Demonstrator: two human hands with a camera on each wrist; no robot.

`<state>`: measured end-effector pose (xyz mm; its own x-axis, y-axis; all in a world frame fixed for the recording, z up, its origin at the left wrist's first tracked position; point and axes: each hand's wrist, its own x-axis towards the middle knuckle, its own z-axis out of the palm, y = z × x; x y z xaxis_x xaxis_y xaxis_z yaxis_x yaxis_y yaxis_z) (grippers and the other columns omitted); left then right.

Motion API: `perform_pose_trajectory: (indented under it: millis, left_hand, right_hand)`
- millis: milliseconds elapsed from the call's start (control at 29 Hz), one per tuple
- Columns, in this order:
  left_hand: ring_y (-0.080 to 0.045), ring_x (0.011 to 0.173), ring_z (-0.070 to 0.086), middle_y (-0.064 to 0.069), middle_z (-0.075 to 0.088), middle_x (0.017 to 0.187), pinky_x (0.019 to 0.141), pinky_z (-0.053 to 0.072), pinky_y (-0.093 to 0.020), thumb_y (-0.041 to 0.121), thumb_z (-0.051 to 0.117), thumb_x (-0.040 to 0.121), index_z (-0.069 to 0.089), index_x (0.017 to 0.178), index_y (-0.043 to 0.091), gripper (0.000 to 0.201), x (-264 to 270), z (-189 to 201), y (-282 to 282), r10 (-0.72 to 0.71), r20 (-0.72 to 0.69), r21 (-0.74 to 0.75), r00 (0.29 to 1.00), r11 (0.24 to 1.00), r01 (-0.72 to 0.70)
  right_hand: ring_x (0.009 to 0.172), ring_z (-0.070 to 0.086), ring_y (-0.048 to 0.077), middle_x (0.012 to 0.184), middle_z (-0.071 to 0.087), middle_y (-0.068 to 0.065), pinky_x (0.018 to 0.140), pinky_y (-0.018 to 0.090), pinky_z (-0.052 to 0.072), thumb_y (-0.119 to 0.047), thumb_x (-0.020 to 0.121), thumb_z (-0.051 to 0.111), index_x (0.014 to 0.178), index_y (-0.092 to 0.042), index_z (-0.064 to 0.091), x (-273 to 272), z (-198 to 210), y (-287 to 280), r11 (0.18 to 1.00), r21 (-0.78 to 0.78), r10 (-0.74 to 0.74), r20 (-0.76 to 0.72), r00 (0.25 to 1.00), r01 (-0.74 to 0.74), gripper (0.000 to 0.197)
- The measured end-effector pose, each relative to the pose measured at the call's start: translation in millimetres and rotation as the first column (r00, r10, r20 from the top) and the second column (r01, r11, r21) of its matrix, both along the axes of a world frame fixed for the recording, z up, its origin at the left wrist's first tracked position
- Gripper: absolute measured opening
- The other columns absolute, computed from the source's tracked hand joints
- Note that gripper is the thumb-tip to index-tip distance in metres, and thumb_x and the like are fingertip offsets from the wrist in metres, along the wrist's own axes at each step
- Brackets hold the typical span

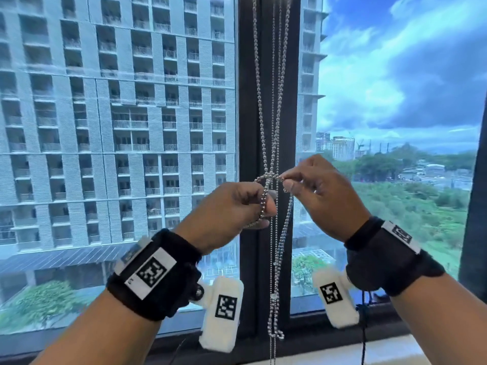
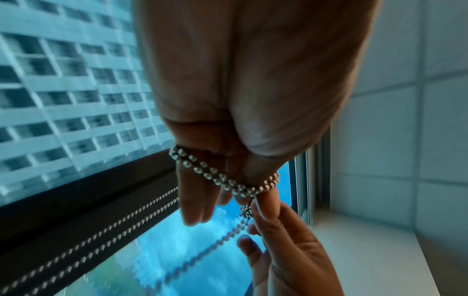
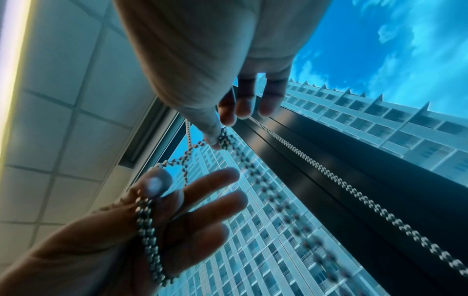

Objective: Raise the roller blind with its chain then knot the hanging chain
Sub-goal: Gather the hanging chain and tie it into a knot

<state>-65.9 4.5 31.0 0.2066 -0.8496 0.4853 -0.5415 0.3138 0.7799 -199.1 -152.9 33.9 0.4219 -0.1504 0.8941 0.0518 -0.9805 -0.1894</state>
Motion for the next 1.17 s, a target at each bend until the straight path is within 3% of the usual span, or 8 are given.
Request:
perform_pose_trajectory:
  millis: [138, 242, 380, 483, 587, 759, 966, 1174]
  left_hand:
    - [-0.004, 0.087, 0.067, 0.007, 0.071, 0.083, 0.087, 0.060, -0.038, 0.000, 0.059, 0.095, 0.071, 0.084, 0.009, 0.018, 0.2, -14.0, -12.7, 0.024, -0.030, -0.064, 0.999, 0.998, -0.026]
    - [-0.012, 0.081, 0.069, -0.001, 0.073, 0.081, 0.082, 0.061, -0.036, 0.006, 0.065, 0.093, 0.072, 0.083, 0.011, 0.013, 2.8, -22.3, -20.8, 0.122, -0.001, -0.132, 0.993, 0.984, -0.121]
    - [-0.027, 0.076, 0.073, -0.008, 0.072, 0.073, 0.073, 0.062, -0.042, 0.025, 0.070, 0.088, 0.066, 0.072, 0.015, 0.019, 3.5, -31.8, -26.3, 0.303, 0.079, -0.234, 0.950, 0.932, -0.278]
    - [-0.011, 0.055, 0.058, 0.000, 0.066, 0.061, 0.058, 0.050, -0.027, 0.021, 0.070, 0.081, 0.060, 0.067, 0.018, 0.018, 1.0, -33.0, -27.5, 0.427, 0.133, -0.279, 0.894, 0.882, -0.380]
    - [-0.003, 0.052, 0.045, 0.003, 0.057, 0.058, 0.050, 0.035, -0.015, 0.018, 0.069, 0.079, 0.059, 0.068, 0.017, 0.015, -2.5, -31.0, -26.3, 0.505, 0.150, -0.307, 0.850, 0.841, -0.445]
    - [-0.003, 0.049, 0.040, 0.007, 0.049, 0.053, 0.047, 0.034, -0.017, 0.012, 0.067, 0.080, 0.053, 0.068, 0.017, 0.019, -2.1, -31.3, -29.7, 0.531, 0.158, -0.284, 0.833, 0.832, -0.477]
    - [-0.005, 0.052, 0.045, 0.007, 0.055, 0.057, 0.052, 0.035, -0.024, 0.017, 0.065, 0.085, 0.058, 0.072, 0.022, 0.016, -10.3, -34.9, -30.8, 0.586, 0.235, -0.347, 0.776, 0.796, -0.496]
    - [-0.014, 0.068, 0.070, -0.002, 0.076, 0.073, 0.072, 0.059, -0.035, -0.002, 0.072, 0.080, 0.078, 0.077, 0.017, 0.020, -12.8, -36.3, -28.3, 0.340, -0.153, -0.317, 0.928, 0.872, -0.372]
  right_hand:
    - [0.077, 0.060, 0.005, 0.086, 0.063, -0.007, 0.071, 0.017, 0.044, -0.022, 0.087, 0.070, 0.089, -0.025, 0.072, 10.8, -9.2, 5.7, 0.991, 0.119, 0.074, -0.042, 0.996, -0.069, 0.004]
    - [0.076, 0.064, 0.006, 0.084, 0.070, -0.006, 0.070, 0.022, 0.048, -0.021, 0.084, 0.073, 0.085, -0.027, 0.073, 17.3, -15.5, 5.3, 0.969, 0.224, 0.117, -0.041, 0.992, -0.104, 0.006]
    - [0.071, 0.066, 0.000, 0.075, 0.074, -0.010, 0.069, 0.016, 0.049, -0.019, 0.084, 0.074, 0.086, -0.027, 0.075, 21.7, -21.6, 7.2, 0.894, 0.393, 0.240, -0.011, 0.971, -0.217, 0.008]
    - [0.064, 0.064, -0.003, 0.068, 0.073, -0.010, 0.065, 0.014, 0.049, -0.012, 0.088, 0.070, 0.089, -0.016, 0.076, 24.5, -23.6, 12.2, 0.828, 0.478, 0.305, 0.054, 0.951, -0.293, 0.008]
    - [0.072, 0.066, 0.007, 0.076, 0.074, 0.001, 0.071, 0.027, 0.056, -0.023, 0.090, 0.068, 0.091, -0.020, 0.077, 25.5, -25.7, 16.3, 0.789, 0.518, 0.359, 0.049, 0.932, -0.331, 0.010]
    - [0.074, 0.063, 0.005, 0.079, 0.068, -0.007, 0.073, 0.020, 0.052, -0.018, 0.078, 0.081, 0.093, -0.023, 0.071, 27.6, -30.8, 21.2, 0.758, 0.537, 0.405, 0.056, 0.912, -0.370, 0.018]
    - [0.060, 0.053, 0.003, 0.064, 0.060, -0.015, 0.063, 0.020, 0.046, -0.012, 0.082, 0.075, 0.085, -0.022, 0.068, 24.2, -29.8, 21.2, 0.813, 0.481, 0.352, 0.042, 0.935, -0.328, 0.012]
    - [0.068, 0.058, 0.003, 0.077, 0.065, 0.000, 0.066, 0.016, 0.048, -0.004, 0.082, 0.071, 0.097, -0.013, 0.070, 14.7, -28.3, 18.8, 0.826, 0.478, 0.307, 0.065, 0.950, -0.299, 0.018]
